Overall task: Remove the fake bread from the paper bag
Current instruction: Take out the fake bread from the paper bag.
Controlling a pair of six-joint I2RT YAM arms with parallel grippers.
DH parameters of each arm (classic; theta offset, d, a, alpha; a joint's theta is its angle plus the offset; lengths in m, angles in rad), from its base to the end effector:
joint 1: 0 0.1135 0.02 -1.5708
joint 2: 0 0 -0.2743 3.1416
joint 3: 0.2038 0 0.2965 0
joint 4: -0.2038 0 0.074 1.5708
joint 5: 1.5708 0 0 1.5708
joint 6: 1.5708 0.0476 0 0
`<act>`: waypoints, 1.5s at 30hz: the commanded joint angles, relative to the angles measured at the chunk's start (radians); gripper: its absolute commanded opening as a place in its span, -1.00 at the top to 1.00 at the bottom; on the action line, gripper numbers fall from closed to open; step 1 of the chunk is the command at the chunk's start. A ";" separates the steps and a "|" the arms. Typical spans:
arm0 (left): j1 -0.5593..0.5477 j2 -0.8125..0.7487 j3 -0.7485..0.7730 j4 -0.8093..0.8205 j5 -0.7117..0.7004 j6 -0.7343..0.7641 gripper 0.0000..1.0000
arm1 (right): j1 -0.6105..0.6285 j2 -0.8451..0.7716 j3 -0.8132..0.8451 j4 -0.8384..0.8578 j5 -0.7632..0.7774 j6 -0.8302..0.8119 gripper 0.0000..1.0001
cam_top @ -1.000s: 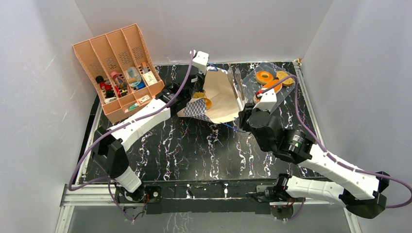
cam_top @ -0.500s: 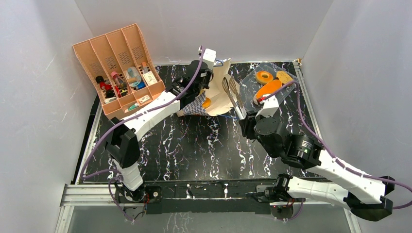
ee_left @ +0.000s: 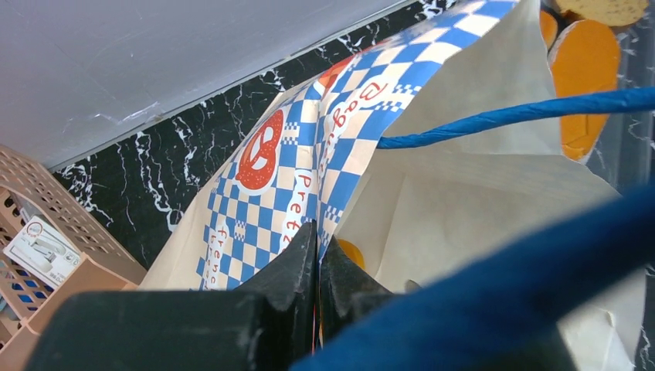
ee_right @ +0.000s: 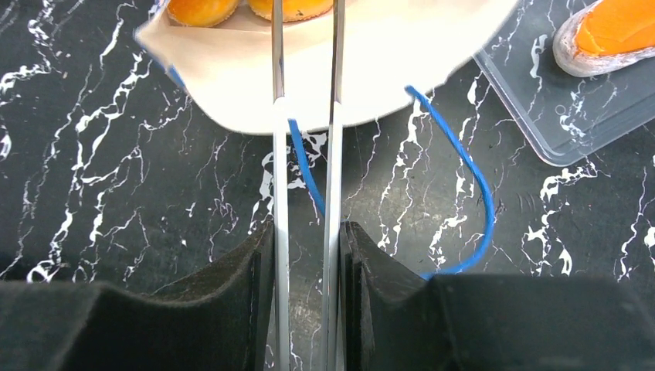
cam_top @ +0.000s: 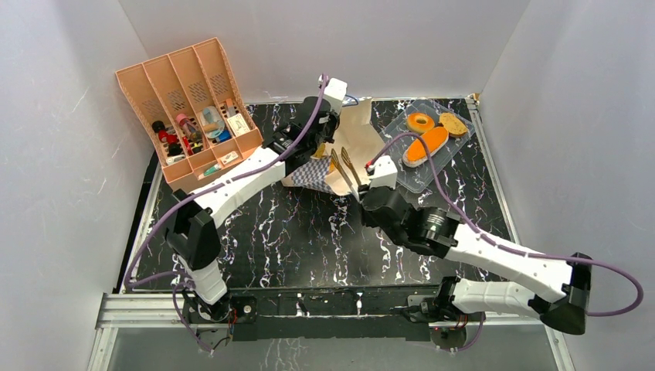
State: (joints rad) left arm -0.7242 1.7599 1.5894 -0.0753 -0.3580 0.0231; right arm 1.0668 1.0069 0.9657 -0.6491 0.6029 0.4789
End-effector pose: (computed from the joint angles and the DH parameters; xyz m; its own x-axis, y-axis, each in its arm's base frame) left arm 0.3728 -0.3075 0.3639 -0.1738 0.1826 -0.9677 0.3701 0.9227 0.1076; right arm 0.1459 0.2087 0.3212 -0.5080 -0.1351 -0.8507 -0.3110 0.9498 0.0349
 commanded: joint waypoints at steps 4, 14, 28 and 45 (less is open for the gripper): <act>-0.020 -0.192 -0.081 0.038 0.058 0.029 1.00 | 0.005 0.112 0.069 0.150 0.046 -0.016 0.81; -0.026 -0.297 -0.134 0.029 0.105 0.042 1.00 | 0.005 0.281 0.051 0.256 0.041 -0.001 0.83; -0.026 -0.309 -0.185 0.035 0.119 0.039 1.00 | 0.014 0.208 -0.043 0.320 -0.049 0.056 0.78; -0.053 -0.275 -0.187 0.072 0.106 0.028 1.00 | 0.094 0.179 -0.107 0.291 -0.074 0.086 0.62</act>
State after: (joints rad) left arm -0.7628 1.4979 1.3899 -0.0517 -0.2470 0.0589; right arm 1.1343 1.1793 0.8539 -0.4206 0.5034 0.5709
